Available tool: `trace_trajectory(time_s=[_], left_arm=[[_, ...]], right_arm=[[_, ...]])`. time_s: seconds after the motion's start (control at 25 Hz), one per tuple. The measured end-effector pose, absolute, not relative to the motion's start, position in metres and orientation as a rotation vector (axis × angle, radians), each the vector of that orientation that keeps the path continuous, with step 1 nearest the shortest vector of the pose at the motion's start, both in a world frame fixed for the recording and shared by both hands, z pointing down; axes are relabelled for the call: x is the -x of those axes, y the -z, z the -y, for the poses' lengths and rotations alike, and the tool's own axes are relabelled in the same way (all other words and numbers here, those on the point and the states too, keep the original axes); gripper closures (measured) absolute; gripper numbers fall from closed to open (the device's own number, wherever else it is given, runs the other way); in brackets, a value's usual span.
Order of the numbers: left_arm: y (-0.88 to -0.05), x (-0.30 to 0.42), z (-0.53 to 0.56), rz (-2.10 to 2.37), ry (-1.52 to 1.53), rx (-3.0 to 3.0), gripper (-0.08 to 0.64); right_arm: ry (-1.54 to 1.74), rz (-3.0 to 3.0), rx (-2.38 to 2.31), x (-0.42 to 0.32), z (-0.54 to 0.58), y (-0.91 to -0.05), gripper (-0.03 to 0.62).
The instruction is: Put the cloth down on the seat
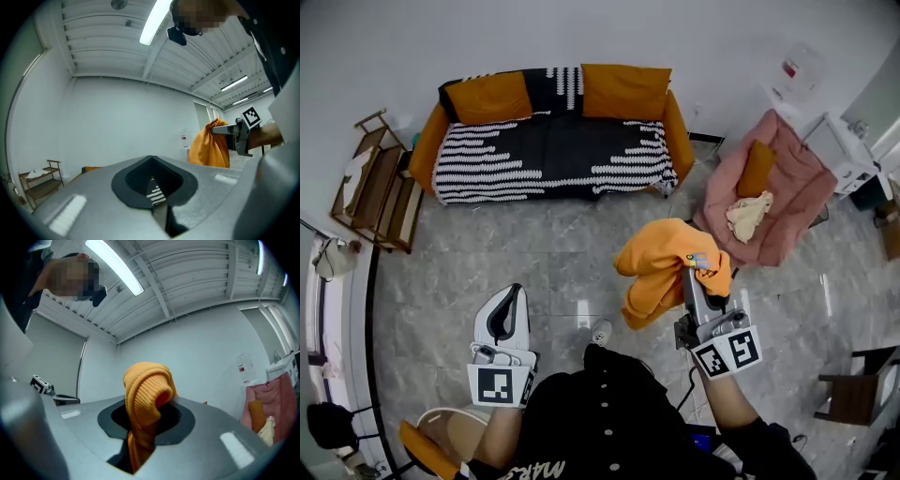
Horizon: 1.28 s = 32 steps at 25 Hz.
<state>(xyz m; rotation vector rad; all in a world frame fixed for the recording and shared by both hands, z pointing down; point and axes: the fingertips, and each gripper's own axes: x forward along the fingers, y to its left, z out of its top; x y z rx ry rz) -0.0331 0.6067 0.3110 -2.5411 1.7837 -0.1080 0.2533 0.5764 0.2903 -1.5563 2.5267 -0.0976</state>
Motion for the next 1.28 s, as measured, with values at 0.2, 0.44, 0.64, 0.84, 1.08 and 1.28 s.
trace_trajectory(time_s=[0.2,0.44,0.64,0.84,1.08,1.28], left_arm=[[-0.311,0.028,-0.576,-1.796,0.124,2.537,0.560],[-0.312,0.027,-0.541,-1.827,0.137,2.514,0.558],[-0.305,0.015,-0.520,-1.832,0.131,2.481,0.558],[-0.308,-0.001,-0.513,-1.800,0.141,2.504,0.558],[-0.319,0.013,-0.499,-1.884,0.153,2.493,0.558],[-0.324,0.007,-0.482,-1.845,0.162,2.507,0.560]], right_arm=[[0.122,-2.538,1.539,-0.256,-0.542,-0.294,0.483],[0.110,-2.541,1.526,-0.262,-0.500,-0.294,0.483],[0.100,-2.560,1.482,-0.266,-0.476,-0.293,0.483],[0.103,-2.560,1.463,-0.269,-0.464,-0.292,0.483],[0.139,-2.564,1.473,-0.271,-0.452,-0.302,0.483],[0.137,-2.582,1.491,-0.275,-0.440,-0.310,0.483]])
